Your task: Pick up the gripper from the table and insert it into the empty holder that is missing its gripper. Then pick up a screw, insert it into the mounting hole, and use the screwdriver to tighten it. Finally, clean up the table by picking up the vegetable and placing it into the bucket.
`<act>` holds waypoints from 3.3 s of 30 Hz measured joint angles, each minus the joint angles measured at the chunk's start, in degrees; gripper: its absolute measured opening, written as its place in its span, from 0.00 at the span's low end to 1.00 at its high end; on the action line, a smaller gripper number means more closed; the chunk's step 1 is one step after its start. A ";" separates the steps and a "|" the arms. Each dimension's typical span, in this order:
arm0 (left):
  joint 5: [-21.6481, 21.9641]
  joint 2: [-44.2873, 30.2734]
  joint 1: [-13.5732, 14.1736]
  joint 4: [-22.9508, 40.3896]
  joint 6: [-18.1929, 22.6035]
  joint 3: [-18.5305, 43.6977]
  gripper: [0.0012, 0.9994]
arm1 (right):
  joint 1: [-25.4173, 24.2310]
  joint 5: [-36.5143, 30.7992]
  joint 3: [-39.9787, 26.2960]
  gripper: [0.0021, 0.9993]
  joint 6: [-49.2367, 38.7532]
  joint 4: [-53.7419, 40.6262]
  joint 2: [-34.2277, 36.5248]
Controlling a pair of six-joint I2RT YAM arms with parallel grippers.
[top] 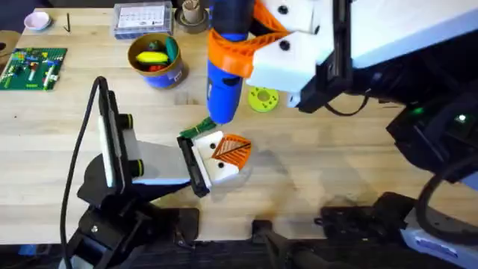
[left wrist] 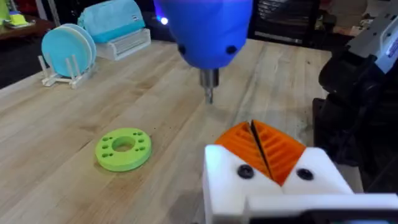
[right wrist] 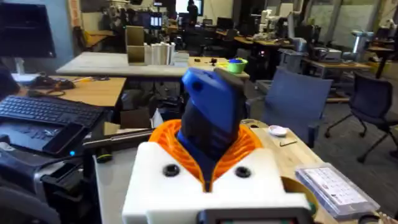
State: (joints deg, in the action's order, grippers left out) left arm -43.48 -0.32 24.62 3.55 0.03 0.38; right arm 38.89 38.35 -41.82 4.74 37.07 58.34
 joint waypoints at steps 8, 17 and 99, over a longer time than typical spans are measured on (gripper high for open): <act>0.00 0.01 0.00 0.00 0.01 0.00 0.00 | 2.64 -0.03 0.00 0.02 0.49 0.28 0.03; 0.00 0.00 0.00 0.00 -0.01 0.00 0.00 | 4.12 -0.18 0.00 0.02 0.87 0.41 1.07; -0.02 0.00 0.00 0.02 0.01 0.00 0.00 | 5.73 -0.62 0.00 0.02 -0.20 2.17 4.29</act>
State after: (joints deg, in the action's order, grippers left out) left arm -43.51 -0.32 24.62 3.57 0.03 0.38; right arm 44.62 37.74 -41.82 4.54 39.24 62.63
